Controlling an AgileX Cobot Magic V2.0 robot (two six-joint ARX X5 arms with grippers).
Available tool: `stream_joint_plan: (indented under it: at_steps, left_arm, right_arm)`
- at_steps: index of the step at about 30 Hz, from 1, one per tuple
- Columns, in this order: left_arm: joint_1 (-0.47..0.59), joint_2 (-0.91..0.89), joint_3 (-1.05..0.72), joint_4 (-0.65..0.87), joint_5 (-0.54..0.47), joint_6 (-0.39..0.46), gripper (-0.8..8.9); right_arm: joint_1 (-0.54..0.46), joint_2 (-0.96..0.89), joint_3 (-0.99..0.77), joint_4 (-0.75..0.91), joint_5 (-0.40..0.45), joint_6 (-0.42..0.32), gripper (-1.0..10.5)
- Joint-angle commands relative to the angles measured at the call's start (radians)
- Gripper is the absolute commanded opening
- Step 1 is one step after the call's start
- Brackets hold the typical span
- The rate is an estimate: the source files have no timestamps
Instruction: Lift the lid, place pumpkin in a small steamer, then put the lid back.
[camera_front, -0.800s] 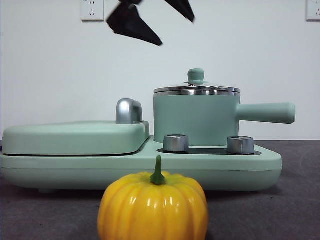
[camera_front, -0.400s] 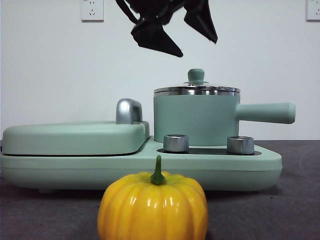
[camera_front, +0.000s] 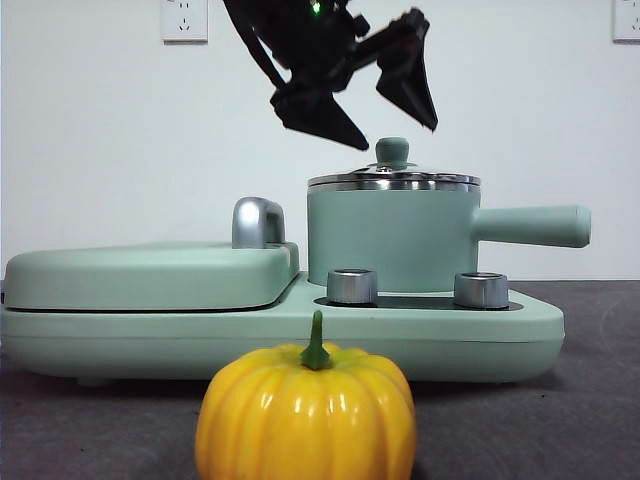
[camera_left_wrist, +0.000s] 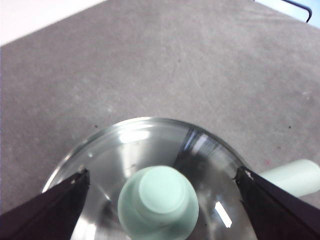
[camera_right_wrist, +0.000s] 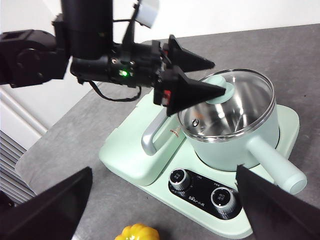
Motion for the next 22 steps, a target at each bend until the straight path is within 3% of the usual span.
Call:
stream_joint_plan:
  at_steps: [1,6,13,22]
  left_arm:
    - [-0.008,0.031,0.025,0.017,-0.002,0.011,4.64]
    - [-0.008,0.044,0.025,0.04,-0.002,0.01,4.51]
    - [-0.009,0.045,0.025,0.024,-0.002,0.016,3.42]
    - [-0.009,0.063,0.025,-0.003,-0.002,0.026,3.33]
  right_arm:
    - [0.0,0.004,0.017,0.006,-0.001,0.011,4.6]
    - [0.0,0.004,0.017,0.006,0.0,0.011,4.6]
    - [0.0,0.004,0.017,0.006,0.0,0.011,4.6]
    - [0.0,0.004,0.017,0.006,0.001,0.011,4.6]
